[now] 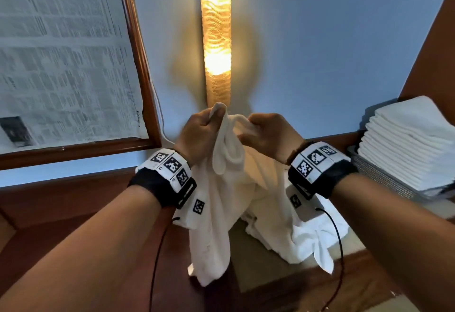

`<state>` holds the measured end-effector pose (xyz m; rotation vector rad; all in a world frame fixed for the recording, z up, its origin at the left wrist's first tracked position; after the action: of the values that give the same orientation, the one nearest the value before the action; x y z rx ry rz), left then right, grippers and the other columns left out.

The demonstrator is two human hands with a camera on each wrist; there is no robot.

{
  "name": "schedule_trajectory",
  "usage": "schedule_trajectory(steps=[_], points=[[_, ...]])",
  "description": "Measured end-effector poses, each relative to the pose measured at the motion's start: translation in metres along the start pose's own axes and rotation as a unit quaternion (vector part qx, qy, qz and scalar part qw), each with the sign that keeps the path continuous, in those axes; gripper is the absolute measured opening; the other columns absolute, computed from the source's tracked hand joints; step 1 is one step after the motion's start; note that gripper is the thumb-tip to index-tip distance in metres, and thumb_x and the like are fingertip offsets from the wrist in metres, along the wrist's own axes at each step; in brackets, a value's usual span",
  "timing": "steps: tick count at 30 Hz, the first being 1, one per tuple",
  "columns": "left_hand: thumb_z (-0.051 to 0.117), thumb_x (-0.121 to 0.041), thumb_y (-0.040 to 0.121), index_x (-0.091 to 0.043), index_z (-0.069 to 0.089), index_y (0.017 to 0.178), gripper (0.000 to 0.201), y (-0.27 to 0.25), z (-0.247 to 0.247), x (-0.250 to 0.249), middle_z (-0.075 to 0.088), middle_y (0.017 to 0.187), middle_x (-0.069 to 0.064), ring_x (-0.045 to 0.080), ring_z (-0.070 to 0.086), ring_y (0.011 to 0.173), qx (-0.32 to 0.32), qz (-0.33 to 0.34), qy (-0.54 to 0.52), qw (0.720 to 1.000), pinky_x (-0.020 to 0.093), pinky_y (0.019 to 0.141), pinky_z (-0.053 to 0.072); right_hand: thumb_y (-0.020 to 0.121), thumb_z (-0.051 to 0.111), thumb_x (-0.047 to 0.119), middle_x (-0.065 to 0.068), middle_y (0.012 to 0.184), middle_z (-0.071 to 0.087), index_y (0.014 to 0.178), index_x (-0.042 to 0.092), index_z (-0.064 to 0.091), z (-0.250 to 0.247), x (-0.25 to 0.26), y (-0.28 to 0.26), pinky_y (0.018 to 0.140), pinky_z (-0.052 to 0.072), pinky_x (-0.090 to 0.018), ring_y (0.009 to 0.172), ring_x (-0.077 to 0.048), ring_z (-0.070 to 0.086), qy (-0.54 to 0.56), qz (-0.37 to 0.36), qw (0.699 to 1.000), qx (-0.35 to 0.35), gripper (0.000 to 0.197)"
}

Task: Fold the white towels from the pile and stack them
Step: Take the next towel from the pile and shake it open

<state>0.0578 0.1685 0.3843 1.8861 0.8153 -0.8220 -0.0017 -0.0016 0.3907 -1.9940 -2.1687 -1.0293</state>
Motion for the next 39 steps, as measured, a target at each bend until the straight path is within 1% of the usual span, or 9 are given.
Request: schedule_trajectory(steps=[3,10,13,18,23,28,33,35,39], points=[[0.042,-0.047,0.104,-0.025,0.062,0.075,0.041,-0.002,0.006,-0.014,0.061,0.070,-0.008,-0.003,0.056,0.063,-0.017,0.007,0.007,1.000,0.021,0.066,0.046,0.088,0.069,0.028,0.011,0.056,0.048,0.058,0.029,0.045,0.021,-0.028,-0.016,0.054,0.034,-0.024,0.057,-0.005,0.045,0.022,0.001,0.999,0.034,0.039],[0.040,-0.049,0.104,-0.027,0.046,0.061,0.050,-0.028,-0.003,0.003,0.049,0.057,-0.011,0.011,0.045,0.057,-0.060,-0.023,-0.001,0.998,0.033,0.063,0.033,0.089,0.061,0.012,0.005,0.071,0.064,0.069,0.028,0.064,0.055,-0.136,-0.060,0.072,0.047,-0.033,0.077,-0.023,0.060,0.068,0.175,0.981,0.058,0.026],[0.043,-0.043,0.105,-0.020,0.041,0.063,0.048,-0.045,0.009,0.007,0.046,0.052,-0.014,0.004,0.040,0.052,-0.062,-0.045,-0.009,0.997,0.031,0.062,0.031,0.067,0.047,0.011,0.000,0.090,0.071,0.085,0.026,0.069,0.038,-0.105,-0.043,0.086,0.050,-0.032,0.092,-0.023,0.065,0.150,0.125,0.981,-0.004,0.032],[0.044,-0.045,0.104,0.001,0.058,0.076,0.056,-0.053,0.028,0.000,0.062,0.067,-0.010,0.005,0.055,0.063,-0.050,-0.049,-0.055,0.996,0.026,0.066,0.042,0.076,0.051,-0.006,-0.001,0.083,0.068,0.087,0.007,0.071,0.011,-0.020,-0.019,0.073,0.047,-0.022,0.076,-0.007,0.058,0.179,-0.082,0.980,-0.010,0.026],[0.041,-0.043,0.105,-0.023,0.054,0.066,0.046,-0.059,0.020,-0.018,0.059,0.059,-0.014,-0.002,0.054,0.057,-0.047,-0.047,-0.064,0.996,0.021,0.059,0.042,0.083,0.065,0.009,0.006,0.062,0.058,0.066,0.018,0.060,-0.007,0.009,-0.017,0.061,0.039,-0.028,0.059,-0.010,0.049,0.106,-0.096,0.990,-0.021,0.020],[0.038,-0.048,0.105,-0.019,0.051,0.069,0.049,-0.075,-0.024,-0.033,0.060,0.064,-0.006,0.008,0.056,0.063,-0.062,-0.027,-0.029,0.997,0.025,0.066,0.044,0.085,0.076,0.026,0.015,0.085,0.060,0.101,0.014,0.067,0.008,0.038,-0.058,0.065,0.035,-0.004,0.072,0.000,0.052,0.131,-0.124,0.983,0.015,0.021],[0.038,-0.054,0.104,-0.005,0.057,0.076,0.060,-0.112,-0.066,-0.038,0.061,0.074,0.009,0.019,0.059,0.071,-0.080,-0.012,-0.011,0.997,0.038,0.072,0.047,0.090,0.070,0.023,0.000,0.074,0.064,0.082,0.016,0.065,0.048,0.053,-0.079,0.067,0.044,-0.031,0.067,-0.016,0.058,0.066,-0.081,0.993,0.057,0.012],[0.045,-0.052,0.102,-0.017,0.065,0.069,0.053,-0.133,-0.094,-0.037,0.066,0.074,0.005,0.022,0.064,0.074,-0.101,-0.028,-0.063,0.993,0.044,0.078,0.052,0.091,0.068,0.024,-0.004,0.076,0.065,0.084,0.010,0.070,0.066,0.049,-0.089,0.069,0.044,-0.032,0.074,-0.020,0.059,0.026,-0.026,0.995,0.092,0.016],[0.046,-0.034,0.106,-0.024,0.062,0.062,0.048,-0.179,-0.149,-0.035,0.066,0.061,-0.008,0.009,0.063,0.062,-0.146,-0.058,-0.089,0.984,0.025,0.065,0.051,0.094,0.063,0.020,-0.002,0.081,0.065,0.071,0.028,0.062,0.102,0.043,-0.121,0.070,0.043,-0.029,0.081,-0.022,0.062,0.026,0.085,0.983,0.163,0.024]])
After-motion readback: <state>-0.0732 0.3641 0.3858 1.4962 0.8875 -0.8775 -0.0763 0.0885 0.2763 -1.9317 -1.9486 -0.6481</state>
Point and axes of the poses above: each hand's wrist, its own y-axis towards the middle knuckle, its own z-axis out of the palm, x = y × z, the point moved 2 cm from there along y, towards the middle knuckle
